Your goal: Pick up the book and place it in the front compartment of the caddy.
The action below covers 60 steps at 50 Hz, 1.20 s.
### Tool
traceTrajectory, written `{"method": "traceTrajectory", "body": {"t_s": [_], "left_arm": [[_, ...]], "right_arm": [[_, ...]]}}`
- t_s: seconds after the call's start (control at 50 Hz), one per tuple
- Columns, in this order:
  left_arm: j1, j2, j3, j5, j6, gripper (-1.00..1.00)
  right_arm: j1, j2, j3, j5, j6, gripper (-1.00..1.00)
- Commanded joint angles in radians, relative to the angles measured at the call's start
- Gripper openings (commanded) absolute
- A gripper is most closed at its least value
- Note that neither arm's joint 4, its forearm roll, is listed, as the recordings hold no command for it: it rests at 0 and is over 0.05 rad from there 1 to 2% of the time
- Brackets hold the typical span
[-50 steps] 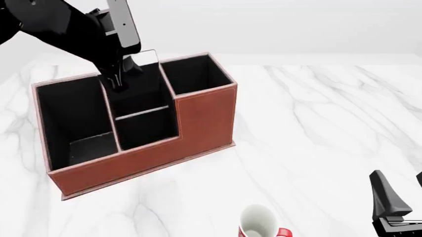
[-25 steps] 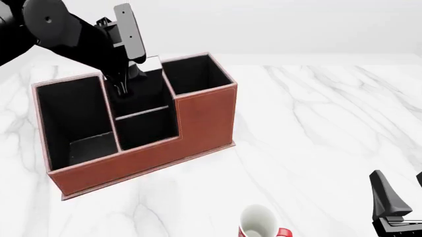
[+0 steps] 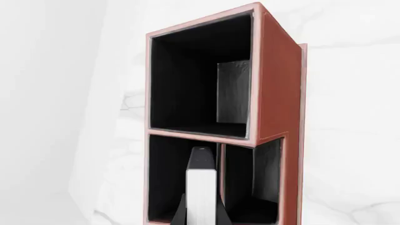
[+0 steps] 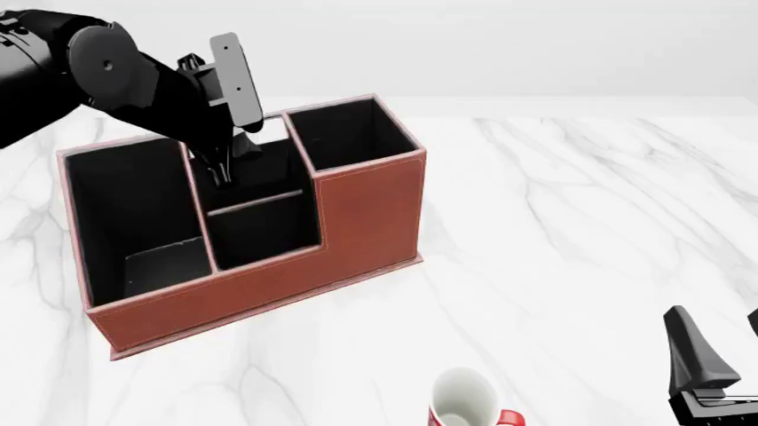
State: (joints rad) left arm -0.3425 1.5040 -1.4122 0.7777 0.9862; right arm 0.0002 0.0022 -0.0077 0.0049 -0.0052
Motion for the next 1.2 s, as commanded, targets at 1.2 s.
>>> {"method": "traceTrajectory", "body": {"t_s": [1.2], "left_arm": [[0.045, 0.113, 0.056, -0.115, -0.045, -1.00]], "right_arm": [[0.000, 0.000, 0.001, -0.001, 0.001, 1.00]]}}
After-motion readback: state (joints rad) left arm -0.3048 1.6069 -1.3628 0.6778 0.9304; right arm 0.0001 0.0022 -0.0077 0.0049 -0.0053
